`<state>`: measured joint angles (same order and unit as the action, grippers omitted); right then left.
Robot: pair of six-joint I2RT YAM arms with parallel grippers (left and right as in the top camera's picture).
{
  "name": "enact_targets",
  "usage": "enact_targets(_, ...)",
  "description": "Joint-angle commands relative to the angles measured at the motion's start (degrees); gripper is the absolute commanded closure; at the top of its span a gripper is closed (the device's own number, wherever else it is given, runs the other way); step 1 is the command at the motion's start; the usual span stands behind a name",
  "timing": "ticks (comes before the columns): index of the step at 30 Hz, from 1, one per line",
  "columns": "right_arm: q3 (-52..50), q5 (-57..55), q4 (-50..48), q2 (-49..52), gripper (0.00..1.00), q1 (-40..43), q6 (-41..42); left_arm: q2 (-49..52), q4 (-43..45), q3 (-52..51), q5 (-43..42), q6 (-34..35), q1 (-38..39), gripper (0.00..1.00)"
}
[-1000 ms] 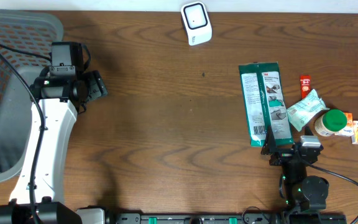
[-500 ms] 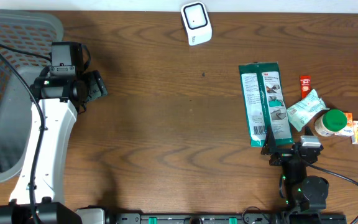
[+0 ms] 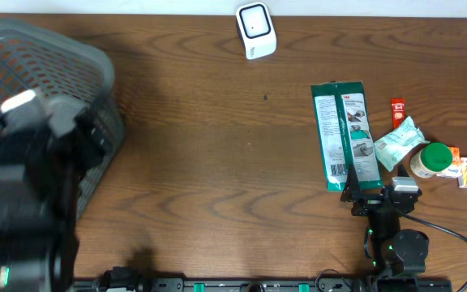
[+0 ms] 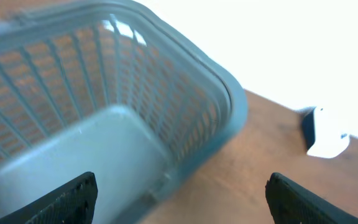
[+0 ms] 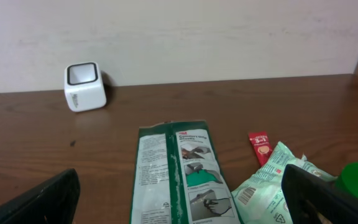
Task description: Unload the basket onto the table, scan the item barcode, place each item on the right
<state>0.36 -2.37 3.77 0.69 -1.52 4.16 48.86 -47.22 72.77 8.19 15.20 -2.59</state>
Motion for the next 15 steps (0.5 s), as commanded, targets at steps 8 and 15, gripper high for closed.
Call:
enact_targets(8,-0.07,-0.57,0.17,-0.37,0.01,0.35,0.94,-12.57,-2.67,-0.35,1.33,-0.28,0.57,0.12)
enact_targets(15,-0.07,-0.55,0.17,-0.37,0.01,0.35,0.94,-17.38,0.96,-6.86,1.33,-0.24,6.54,0.12)
